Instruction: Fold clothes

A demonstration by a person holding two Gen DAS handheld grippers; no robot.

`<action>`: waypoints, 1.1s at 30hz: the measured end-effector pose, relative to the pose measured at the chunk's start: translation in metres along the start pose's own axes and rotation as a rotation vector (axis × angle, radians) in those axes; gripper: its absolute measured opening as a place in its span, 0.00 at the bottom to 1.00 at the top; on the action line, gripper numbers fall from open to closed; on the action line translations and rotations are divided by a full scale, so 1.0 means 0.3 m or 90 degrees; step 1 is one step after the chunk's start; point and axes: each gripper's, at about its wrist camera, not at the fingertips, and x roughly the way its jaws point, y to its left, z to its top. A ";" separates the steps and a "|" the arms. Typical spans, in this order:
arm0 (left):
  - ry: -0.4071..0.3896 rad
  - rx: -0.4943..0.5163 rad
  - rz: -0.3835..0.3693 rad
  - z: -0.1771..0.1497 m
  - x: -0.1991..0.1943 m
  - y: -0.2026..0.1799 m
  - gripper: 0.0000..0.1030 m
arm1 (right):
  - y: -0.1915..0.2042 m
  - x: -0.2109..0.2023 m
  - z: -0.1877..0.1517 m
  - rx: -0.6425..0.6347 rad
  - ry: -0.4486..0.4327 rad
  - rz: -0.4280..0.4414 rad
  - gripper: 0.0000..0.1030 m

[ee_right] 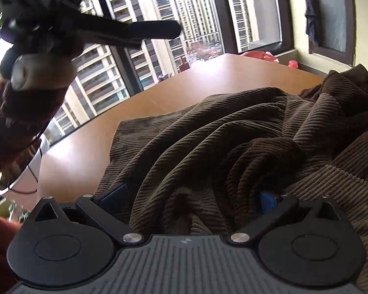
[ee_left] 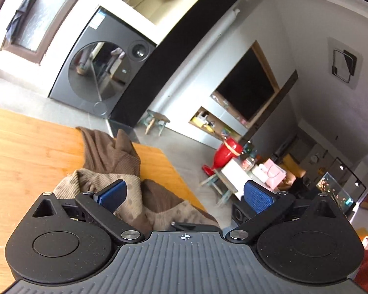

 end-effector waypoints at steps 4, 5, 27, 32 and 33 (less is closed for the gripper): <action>0.050 -0.004 -0.003 -0.035 0.051 0.018 1.00 | 0.182 -0.086 -0.089 -0.155 0.075 0.048 1.00; 0.061 -0.007 -0.005 -0.042 0.069 0.025 1.00 | 0.201 -0.113 -0.111 -0.170 0.083 0.066 1.00; 0.144 -0.053 0.049 -0.144 0.164 0.198 1.00 | -0.321 -0.734 -0.239 0.627 -0.296 0.053 1.00; 0.072 -0.107 -0.051 -0.066 0.097 0.137 1.00 | -0.461 -0.639 -0.310 0.761 -0.312 0.101 1.00; 0.066 -0.131 -0.071 -0.047 0.117 0.135 1.00 | -0.469 -0.611 -0.306 0.758 -0.299 0.101 1.00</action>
